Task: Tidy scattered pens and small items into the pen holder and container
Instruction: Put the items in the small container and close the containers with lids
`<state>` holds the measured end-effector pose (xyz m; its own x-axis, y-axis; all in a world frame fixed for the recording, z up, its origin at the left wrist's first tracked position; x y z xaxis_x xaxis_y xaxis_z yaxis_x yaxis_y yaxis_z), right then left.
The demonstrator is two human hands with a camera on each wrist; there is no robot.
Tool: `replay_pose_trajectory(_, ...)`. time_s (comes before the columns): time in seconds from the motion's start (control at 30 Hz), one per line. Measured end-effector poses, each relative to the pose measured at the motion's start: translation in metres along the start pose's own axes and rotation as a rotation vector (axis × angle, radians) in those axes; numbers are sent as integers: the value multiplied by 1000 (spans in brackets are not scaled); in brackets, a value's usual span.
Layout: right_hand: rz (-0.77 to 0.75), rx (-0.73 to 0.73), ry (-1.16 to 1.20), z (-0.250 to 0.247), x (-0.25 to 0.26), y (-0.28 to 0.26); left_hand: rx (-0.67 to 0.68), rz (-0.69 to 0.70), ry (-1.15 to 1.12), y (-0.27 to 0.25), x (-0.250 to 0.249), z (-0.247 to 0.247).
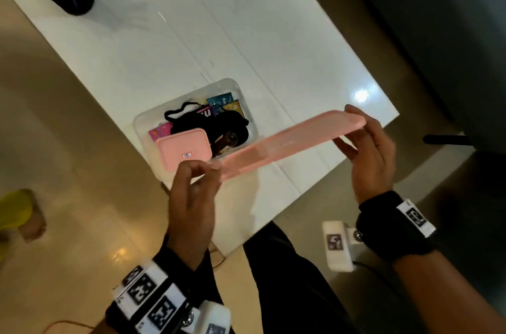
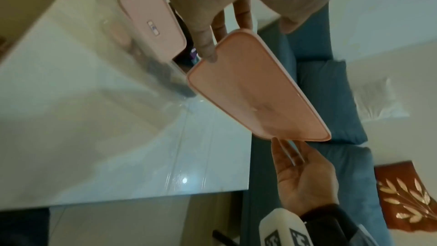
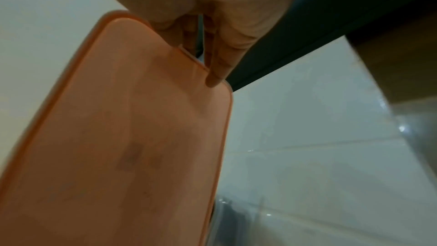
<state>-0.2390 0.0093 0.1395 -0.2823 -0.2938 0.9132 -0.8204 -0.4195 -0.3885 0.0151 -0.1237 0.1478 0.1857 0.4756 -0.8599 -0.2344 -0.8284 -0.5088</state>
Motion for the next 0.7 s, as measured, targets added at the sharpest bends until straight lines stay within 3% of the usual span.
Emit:
replay_pose_trajectory(0.1, 46, 10, 160, 38, 20, -1, -84, 90, 11, 14, -26, -24)
replay_pose_trajectory(0.27, 42, 138, 165, 80, 16, -1, -163, 128, 36, 37, -24, -64)
replay_pose_trajectory(0.4, 50, 228, -63, 103, -17, 7, -236, 169, 99, 53, -10, -93)
replay_pose_trajectory(0.6, -211, 358, -624, 152, -59, 25, -248, 144, 301, 86, 37, -110)
replay_pose_trajectory(0.7, -239, 372, -755, 165, -63, 25, -253, 116, 353, 99, 47, -111)
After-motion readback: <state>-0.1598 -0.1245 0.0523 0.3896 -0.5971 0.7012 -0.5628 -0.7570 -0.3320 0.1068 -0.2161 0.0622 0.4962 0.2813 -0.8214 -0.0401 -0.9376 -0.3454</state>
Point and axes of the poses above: each hand's wrist, its own y-axis towards the middle knuckle, its own z-axis out of the palm, x = y × z, the point moved 5 cm from there along y, towards the middle knuckle, and after that the axes turned 1 degree about z, right-handed, at the moved point
